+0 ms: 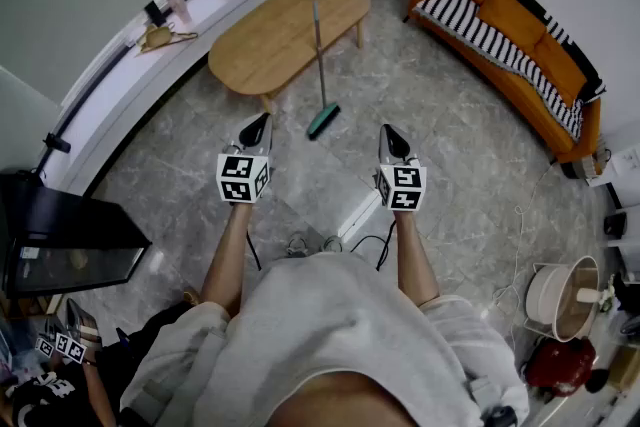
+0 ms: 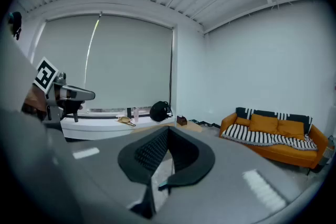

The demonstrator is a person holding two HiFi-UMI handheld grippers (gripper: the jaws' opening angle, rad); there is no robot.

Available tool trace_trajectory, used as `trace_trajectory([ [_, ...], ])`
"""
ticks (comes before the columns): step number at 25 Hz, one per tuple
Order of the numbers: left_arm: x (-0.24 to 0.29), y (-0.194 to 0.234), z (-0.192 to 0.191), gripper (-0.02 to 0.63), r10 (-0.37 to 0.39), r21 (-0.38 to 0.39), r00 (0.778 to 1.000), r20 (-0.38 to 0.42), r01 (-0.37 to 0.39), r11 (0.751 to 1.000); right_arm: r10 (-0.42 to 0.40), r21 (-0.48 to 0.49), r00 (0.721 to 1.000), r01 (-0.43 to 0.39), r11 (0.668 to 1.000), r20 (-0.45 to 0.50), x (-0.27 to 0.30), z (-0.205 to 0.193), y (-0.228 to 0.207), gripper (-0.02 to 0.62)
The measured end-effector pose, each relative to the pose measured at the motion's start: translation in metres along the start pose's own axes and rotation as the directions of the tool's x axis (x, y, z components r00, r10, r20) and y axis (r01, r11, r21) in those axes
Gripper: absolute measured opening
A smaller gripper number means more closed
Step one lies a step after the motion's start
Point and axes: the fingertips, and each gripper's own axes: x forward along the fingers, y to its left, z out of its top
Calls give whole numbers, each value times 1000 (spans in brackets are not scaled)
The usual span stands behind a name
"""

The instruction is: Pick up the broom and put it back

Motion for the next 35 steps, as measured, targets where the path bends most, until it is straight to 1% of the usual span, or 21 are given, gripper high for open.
trace_trajectory([
  [5,4,-2,3,-3,-1,1,1000,-1,1,1000,3,2,1000,-3,1000,4,2,3,-3,0],
  [8,11,-8,5,-3,-1,3,1000,-2,1,1000,14,22,1000,-14,1000,23,2,4,-10,0],
  [18,45,-33,5,-3,1,3,1000,3,-1,1000,24,12,999,-25,1000,26,11,-6,-40,0],
  [22,64,-40,3,-3,-5,-1,1000,2,5,1000,24,8,1000,-24,1000,19,24,-9,-53,0],
  [29,110,-20,1,-3,-17,-10,1000,-12,17,1000,26,7,1000,-26,1000,6,69,-5,-65,1],
  [35,181,14,6,-3,-54,-22,999,-5,54,998,10,-5,1000,-10,1000,-10,136,2,-80,1],
])
